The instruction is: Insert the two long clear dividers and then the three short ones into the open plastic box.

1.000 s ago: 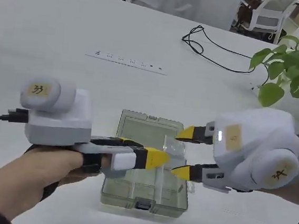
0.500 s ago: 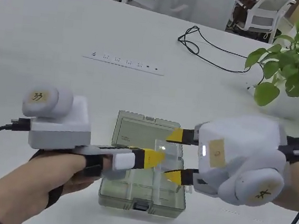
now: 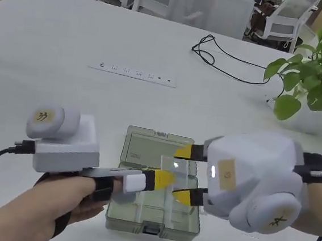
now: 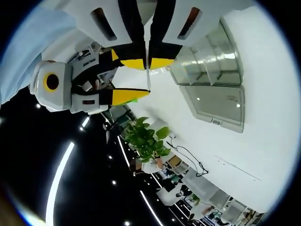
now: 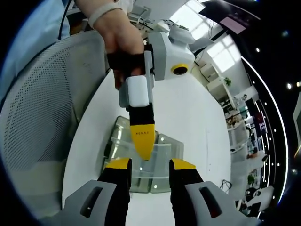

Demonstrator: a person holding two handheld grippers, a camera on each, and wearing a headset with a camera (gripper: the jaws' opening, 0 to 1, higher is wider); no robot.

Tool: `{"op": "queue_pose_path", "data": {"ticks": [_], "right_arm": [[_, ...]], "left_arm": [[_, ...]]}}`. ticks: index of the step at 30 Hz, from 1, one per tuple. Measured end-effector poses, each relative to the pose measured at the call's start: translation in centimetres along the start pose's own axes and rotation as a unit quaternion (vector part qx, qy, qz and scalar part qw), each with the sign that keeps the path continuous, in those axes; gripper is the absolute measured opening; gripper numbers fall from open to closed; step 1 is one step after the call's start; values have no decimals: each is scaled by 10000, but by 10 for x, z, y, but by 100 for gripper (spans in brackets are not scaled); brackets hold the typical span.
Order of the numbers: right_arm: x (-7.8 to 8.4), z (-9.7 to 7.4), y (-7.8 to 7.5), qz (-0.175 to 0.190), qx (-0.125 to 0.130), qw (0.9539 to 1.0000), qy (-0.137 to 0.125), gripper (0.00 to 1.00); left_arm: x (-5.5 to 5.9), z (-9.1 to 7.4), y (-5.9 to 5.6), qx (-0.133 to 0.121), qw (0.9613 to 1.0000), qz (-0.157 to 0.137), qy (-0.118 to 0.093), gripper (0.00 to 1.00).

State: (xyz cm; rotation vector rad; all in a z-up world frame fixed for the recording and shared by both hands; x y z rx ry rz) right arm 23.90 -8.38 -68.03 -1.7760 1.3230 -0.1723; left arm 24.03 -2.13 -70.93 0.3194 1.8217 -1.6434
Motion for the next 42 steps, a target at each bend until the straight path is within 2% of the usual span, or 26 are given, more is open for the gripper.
{"op": "queue_pose_path", "data": {"ticks": [9,13,14,16,20,24,25,28,30,31,34,36,37,40,41,42], "right_arm": [[-1,-1,3,-67,-51,10000,-27,33],[-2,-2,1,-53,-77,9998,-174,38],[-2,-3,-1,19,-71,9998,-195,45],[-4,-4,-6,425,-82,9988,-247,50],[-3,-9,-22,1098,-183,9933,-322,49],[0,-13,-33,1505,-401,9872,-357,45],[0,-13,-35,1634,-407,9851,-339,45],[0,-15,-39,1917,-640,9786,-382,41],[-1,-16,-37,2035,-871,9743,-411,35],[-1,-16,-39,2093,-885,9730,-403,33],[-4,-16,-36,2236,-1231,9661,-391,29],[-6,-17,-33,2296,-1457,9615,-392,25],[-1,-14,-32,2375,-1663,9564,-340,24],[-3,-13,-28,2322,-1892,9537,-261,19],[-3,-14,-26,2273,-2015,9525,-235,18],[-4,-13,-25,2265,-2073,9514,-243,17]], "left_arm": [[3,-1,0,60,9999,-142,36,0],[4,-3,1,28,9999,0,105,0],[5,-3,1,30,9999,0,121,0],[4,-6,2,29,9998,121,158,0],[4,-11,5,66,9983,473,348,0],[6,-16,5,161,9945,818,628,0],[6,-16,5,156,9946,801,637,0],[13,-20,3,202,9887,1148,939,0],[15,-20,1,265,9874,1204,988,0],[16,-20,0,297,9866,1244,1008,0],[18,-20,-5,468,9806,1542,1114,0],[17,-20,-8,548,9759,1792,1121,0],[18,-19,-10,633,9713,1957,1194,0],[17,-19,-15,767,9651,2173,1243,0],[17,-18,-17,821,9602,2335,1293,0],[17,-18,-18,841,9579,2410,1313,0]]}}
Point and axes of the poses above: the centre of the closed fingertips' face, and the gripper's own axes: z roughly forward along the fingers, y roughly to its left, x roughly out of its underside, the point moved 5 cm from there along -z, roughly backward along the fingers, and after that the axes turned 14 degrees about x, right-handed, at the moved point
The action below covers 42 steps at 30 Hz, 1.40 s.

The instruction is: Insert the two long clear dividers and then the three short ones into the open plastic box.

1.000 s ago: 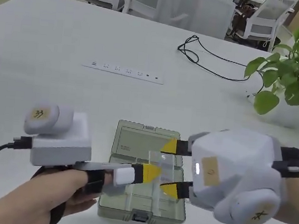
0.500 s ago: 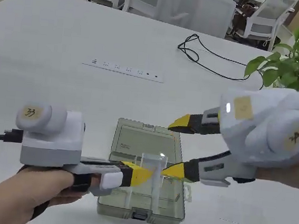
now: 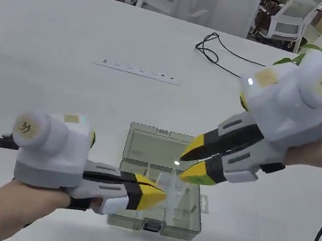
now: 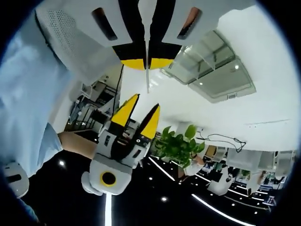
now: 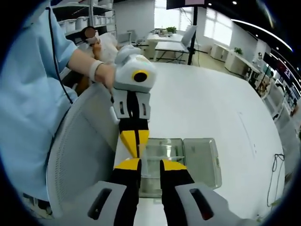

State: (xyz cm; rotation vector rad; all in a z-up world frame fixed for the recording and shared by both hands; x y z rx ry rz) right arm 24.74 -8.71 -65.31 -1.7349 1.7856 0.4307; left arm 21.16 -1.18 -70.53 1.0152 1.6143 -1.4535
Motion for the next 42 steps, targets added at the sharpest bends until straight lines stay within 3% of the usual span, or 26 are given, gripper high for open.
{"op": "queue_pose_path", "data": {"ticks": [5,7,14,27,40,42], "right_arm": [[1,2,9,-24,-463,9987,200,13],[0,3,12,-68,-529,9982,262,11],[2,7,18,-225,-784,9955,476,8],[3,11,27,-438,-1088,9910,650,3],[-2,19,26,-418,-1046,9908,748,2],[-4,19,24,-387,-1021,9912,752,2]], "left_arm": [[-1,1,-2,106,9988,427,227,0],[-1,1,-2,145,9971,656,354,0],[0,3,-5,249,9937,946,555,0],[5,5,-3,348,9927,943,671,0],[11,0,-2,86,9952,754,611,0],[13,-5,0,8,9959,668,607,7]]}}
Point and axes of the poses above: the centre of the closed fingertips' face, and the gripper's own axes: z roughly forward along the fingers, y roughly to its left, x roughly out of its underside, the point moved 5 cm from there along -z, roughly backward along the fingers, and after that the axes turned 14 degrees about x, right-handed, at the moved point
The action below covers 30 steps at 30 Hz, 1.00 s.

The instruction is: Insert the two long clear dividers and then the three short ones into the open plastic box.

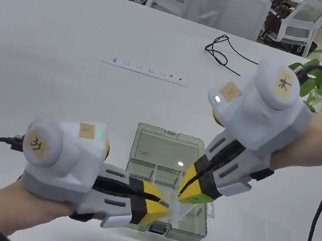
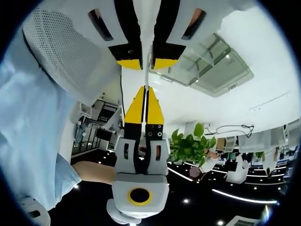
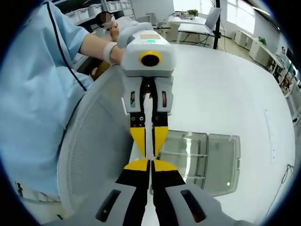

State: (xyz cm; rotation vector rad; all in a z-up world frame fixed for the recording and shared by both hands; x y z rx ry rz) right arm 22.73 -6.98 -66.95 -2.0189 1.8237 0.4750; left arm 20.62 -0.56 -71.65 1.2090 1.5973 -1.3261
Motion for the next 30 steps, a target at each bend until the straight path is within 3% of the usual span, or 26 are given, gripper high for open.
{"op": "queue_pose_path", "data": {"ticks": [4,6,11,18,23,25,30], "right_arm": [[-1,4,-14,237,241,9994,62,2],[-1,5,-17,270,256,9993,89,2],[-6,13,-28,356,453,9983,62,2],[-12,23,-43,457,694,9965,1,2],[-13,30,-47,520,727,9960,36,2],[-13,35,-49,491,772,9958,45,2],[-15,42,-50,548,730,9958,13,2]], "left_arm": [[5,-11,3,-360,9993,-80,-13,18],[11,-19,8,-676,9977,-54,53,27],[16,-34,13,-1061,9942,-152,-7,49],[22,-47,22,-1588,9872,-176,22,78],[24,-53,26,-1947,9805,-260,-88,98],[28,-56,28,-2082,9775,-337,-38,100],[31,-59,26,-2104,9767,-408,-99,100]]}}
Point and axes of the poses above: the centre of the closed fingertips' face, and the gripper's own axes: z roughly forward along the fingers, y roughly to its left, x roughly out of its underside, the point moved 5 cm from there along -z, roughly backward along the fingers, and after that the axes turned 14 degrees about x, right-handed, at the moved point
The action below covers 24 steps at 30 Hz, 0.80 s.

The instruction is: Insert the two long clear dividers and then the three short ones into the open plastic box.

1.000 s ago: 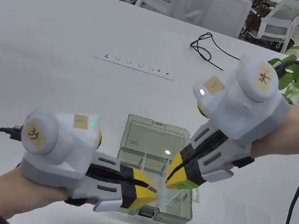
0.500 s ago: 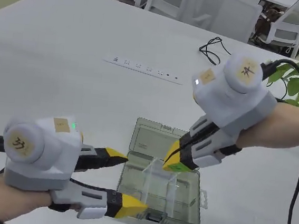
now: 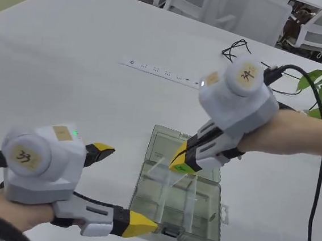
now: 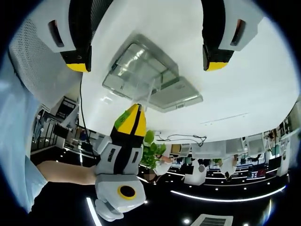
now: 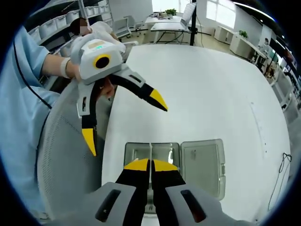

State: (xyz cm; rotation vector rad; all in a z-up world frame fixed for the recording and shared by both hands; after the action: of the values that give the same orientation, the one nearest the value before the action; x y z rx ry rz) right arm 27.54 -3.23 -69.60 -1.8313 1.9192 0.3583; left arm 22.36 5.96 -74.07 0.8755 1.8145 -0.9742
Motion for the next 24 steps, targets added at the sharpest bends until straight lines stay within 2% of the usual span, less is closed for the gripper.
{"op": "queue_pose_path", "data": {"ticks": [11,24], "right_arm": [[8,14,-3,-94,-33,9999,135,2],[2,26,2,-193,72,9997,160,2]], "left_arm": [[5,-6,-1,-17,10000,-89,-6,100],[7,-5,-2,25,9999,-140,-18,96]]}}
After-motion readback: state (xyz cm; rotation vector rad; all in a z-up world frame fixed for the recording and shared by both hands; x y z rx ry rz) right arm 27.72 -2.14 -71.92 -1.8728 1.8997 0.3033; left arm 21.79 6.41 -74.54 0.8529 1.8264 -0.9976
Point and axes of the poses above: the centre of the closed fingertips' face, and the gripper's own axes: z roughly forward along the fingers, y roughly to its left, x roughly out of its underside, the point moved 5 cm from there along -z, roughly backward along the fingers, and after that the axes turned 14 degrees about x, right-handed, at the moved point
